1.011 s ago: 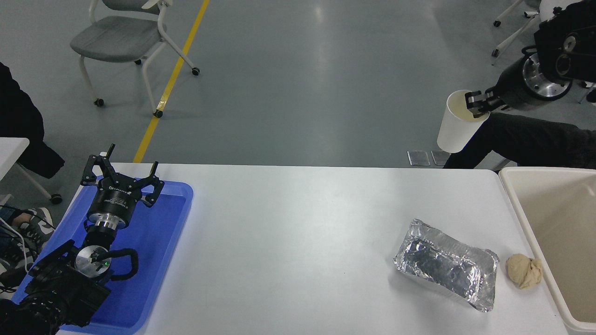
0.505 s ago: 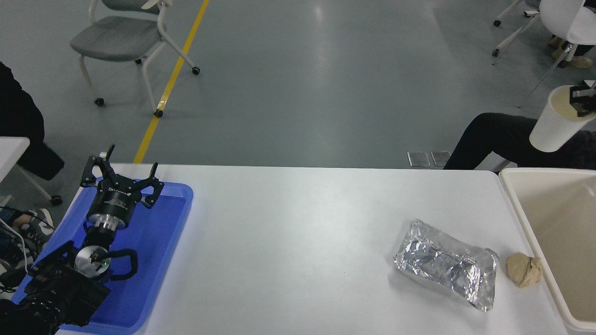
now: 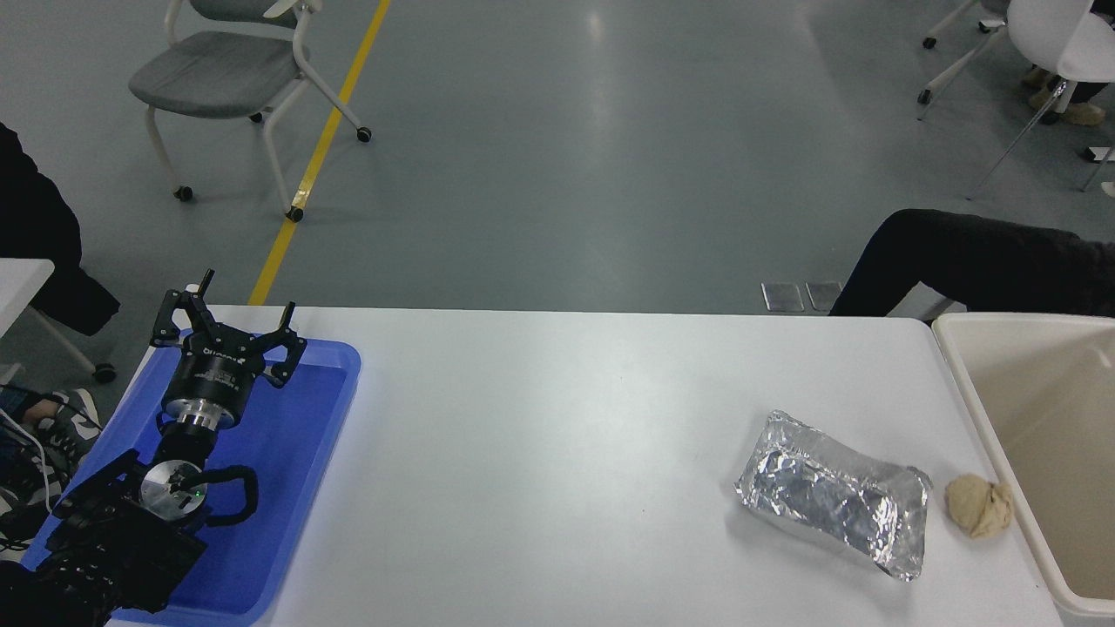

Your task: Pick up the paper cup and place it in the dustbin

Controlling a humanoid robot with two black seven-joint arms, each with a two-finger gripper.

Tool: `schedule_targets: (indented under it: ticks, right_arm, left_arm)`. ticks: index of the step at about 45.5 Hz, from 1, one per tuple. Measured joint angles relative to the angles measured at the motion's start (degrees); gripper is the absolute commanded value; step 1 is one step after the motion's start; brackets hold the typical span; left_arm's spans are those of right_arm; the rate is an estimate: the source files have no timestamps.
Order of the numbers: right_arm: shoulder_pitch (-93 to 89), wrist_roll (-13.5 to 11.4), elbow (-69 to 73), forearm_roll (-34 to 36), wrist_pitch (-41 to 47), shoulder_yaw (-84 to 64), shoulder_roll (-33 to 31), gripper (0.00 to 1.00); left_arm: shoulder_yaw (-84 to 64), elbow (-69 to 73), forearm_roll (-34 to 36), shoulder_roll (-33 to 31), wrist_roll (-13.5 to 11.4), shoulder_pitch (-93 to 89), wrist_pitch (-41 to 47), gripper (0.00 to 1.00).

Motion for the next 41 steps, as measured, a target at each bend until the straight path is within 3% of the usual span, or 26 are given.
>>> schedule_targets:
  ticks: [12,29,30,32,33,36,41]
  right_arm:
    - [-16.1,-0.4,-9.1,2.2,-6.5,10.6,7.3,0.00]
    - [-26.8,-0.6,-13.1,6.8,-12.5,14.1,13.7,0.00]
    - [-27.0,-0.6,-13.3,6.9,-12.6,14.2,13.9,0.12]
    - [-27.5,-0.6,-13.5,7.1,-12.9,14.3,14.1,0.73]
    - [-27.6,-0.6,-13.6,7.2,-13.0,14.4,14.2,0.89]
    - [-28.0,-0.6,-13.9,7.5,-13.2,14.5,14.5,1.00]
    - [-28.3,-0.5,-14.2,7.9,-13.4,14.9,14.7,1.00]
  left_arm:
    - [0.0,0.0,0.0,-0.1,0.0,-0.1,0.0,1.00]
    - [0.0,0.0,0.0,-0.1,0.0,-0.1,0.0,1.00]
    - [0.0,0.0,0.0,-0.1,0.0,-0.1,0.0,1.00]
    - [0.0,0.0,0.0,-0.1,0.0,-0.1,0.0,1.00]
    - [0.0,0.0,0.0,-0.1,0.0,-0.1,0.0,1.00]
    - [0.0,0.0,0.0,-0.1,0.0,-0.1,0.0,1.00]
    - [0.0,0.0,0.0,-0.1,0.0,-0.1,0.0,1.00]
